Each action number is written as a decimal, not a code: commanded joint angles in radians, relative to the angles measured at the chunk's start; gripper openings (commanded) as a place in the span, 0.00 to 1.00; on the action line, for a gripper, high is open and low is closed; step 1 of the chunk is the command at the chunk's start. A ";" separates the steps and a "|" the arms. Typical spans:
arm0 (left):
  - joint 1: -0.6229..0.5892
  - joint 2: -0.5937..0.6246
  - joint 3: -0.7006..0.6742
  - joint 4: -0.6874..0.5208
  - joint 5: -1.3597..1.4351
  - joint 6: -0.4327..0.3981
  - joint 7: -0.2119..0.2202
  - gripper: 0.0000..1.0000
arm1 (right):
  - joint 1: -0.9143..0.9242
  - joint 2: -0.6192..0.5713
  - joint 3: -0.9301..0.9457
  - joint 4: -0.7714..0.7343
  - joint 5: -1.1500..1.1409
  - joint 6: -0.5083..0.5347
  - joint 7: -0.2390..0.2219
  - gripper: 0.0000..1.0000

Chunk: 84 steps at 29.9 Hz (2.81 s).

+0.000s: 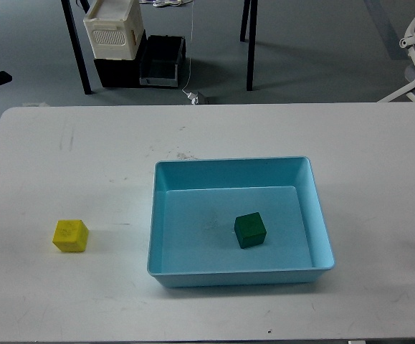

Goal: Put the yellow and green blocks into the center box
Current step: 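Raise the left gripper up and away from the yellow cube, then lower the left gripper onto the yellow cube and close it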

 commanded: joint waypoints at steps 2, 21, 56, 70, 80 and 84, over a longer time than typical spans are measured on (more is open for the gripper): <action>-0.055 -0.001 0.126 -0.013 0.047 0.000 0.073 1.00 | 0.000 0.010 -0.001 0.001 0.000 0.000 0.002 1.00; -0.812 -0.105 1.020 -0.030 0.242 0.000 0.154 1.00 | 0.000 0.041 -0.006 0.000 0.000 0.000 0.002 1.00; -1.156 -0.498 1.843 -0.025 0.357 0.000 0.154 1.00 | -0.008 0.046 -0.011 0.001 0.000 0.000 0.000 1.00; -1.081 -0.501 1.823 0.059 0.358 0.000 0.154 1.00 | -0.008 0.044 -0.012 0.001 -0.001 0.000 0.000 1.00; -1.038 -0.503 1.760 0.090 0.358 0.000 0.154 1.00 | -0.008 0.044 -0.014 0.000 -0.001 0.000 0.000 1.00; -0.995 -0.504 1.757 0.119 0.361 0.000 0.154 1.00 | -0.009 0.043 -0.014 0.001 -0.001 0.000 0.000 1.00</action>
